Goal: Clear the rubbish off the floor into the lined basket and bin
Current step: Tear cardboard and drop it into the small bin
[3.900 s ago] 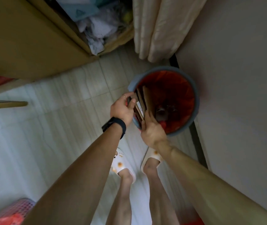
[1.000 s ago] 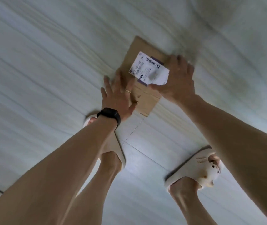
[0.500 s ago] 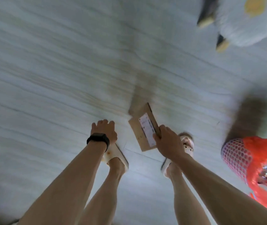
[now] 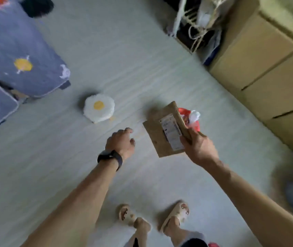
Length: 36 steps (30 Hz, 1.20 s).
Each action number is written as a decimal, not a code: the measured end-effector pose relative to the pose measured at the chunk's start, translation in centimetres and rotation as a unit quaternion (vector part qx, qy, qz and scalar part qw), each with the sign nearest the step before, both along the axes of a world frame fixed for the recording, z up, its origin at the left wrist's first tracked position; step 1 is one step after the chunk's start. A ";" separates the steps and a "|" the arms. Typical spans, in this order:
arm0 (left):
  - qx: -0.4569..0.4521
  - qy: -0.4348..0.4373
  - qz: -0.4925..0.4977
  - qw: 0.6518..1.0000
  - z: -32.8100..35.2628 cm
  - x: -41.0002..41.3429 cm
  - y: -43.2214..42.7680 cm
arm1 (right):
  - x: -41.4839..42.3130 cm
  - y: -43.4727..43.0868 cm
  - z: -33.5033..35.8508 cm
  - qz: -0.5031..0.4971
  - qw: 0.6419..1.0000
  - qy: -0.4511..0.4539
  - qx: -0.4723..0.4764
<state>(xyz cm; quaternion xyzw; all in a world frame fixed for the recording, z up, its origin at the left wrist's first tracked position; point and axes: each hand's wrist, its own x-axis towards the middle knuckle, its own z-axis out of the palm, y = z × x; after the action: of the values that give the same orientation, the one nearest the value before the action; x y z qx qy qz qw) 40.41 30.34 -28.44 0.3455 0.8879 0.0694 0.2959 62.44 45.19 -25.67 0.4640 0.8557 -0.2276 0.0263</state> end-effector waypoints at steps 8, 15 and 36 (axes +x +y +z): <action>0.152 0.056 -0.323 0.932 18.1 21.7 19.4 | 27.1 2.8 16.3 -0.258 0.957 0.049 0.122; 0.237 0.047 -0.469 0.850 26.1 40.7 25.8 | 45.2 -0.2 22.8 -0.395 0.897 0.044 0.196; 0.180 0.033 -0.689 0.701 24.8 67.8 45.1 | 68.3 5.5 21.7 -0.673 0.719 -0.051 0.166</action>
<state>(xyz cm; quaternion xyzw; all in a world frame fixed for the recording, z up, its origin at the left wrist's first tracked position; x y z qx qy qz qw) 108.18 75.40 -3.65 0.9094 0.3823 -0.0068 0.1635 130.76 50.65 -3.92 0.9253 0.3400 -0.0154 -0.1675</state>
